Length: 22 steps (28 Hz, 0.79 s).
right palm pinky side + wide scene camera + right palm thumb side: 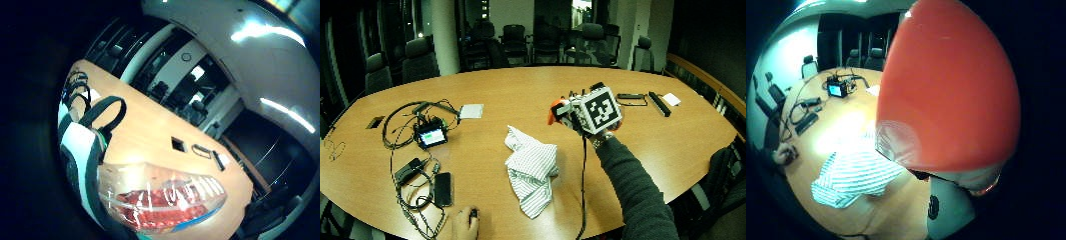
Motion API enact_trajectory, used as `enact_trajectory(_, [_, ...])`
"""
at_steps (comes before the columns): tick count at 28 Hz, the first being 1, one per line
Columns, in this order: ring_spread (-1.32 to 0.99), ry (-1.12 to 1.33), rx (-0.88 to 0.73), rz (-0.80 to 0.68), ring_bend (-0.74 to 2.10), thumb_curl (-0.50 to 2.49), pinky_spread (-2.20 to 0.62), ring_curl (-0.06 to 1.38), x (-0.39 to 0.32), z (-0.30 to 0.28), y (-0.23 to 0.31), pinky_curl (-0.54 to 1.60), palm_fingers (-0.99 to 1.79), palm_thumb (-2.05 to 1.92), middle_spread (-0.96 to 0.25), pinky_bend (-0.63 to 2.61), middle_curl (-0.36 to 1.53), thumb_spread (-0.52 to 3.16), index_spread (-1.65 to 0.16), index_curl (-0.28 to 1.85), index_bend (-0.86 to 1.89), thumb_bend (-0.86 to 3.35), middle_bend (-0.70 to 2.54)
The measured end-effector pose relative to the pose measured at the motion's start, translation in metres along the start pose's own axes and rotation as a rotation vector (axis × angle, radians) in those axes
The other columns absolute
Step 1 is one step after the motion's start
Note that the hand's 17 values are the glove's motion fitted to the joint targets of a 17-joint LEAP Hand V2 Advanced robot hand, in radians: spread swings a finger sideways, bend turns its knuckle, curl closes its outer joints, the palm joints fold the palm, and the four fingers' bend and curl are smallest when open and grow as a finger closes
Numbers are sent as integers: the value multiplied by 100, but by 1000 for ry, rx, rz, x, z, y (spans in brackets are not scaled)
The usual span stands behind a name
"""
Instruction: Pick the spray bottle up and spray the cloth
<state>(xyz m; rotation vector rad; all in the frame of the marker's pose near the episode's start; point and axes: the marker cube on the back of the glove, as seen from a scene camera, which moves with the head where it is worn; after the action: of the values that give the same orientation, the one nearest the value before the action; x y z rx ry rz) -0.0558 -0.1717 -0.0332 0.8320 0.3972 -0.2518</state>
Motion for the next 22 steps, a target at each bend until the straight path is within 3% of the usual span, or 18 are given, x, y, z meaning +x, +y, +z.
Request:
enact_trajectory(14, [-20,63,-36,-332,68,72,-30,50,-65,16,20,46,137,88,-18,57,55,47,-25,57,36,-3,63])
enact_trajectory(22, [-20,90,-210,-426,69,74,-30,50,-108,31,94,45,137,88,-18,56,55,45,-25,58,36,-3,63])
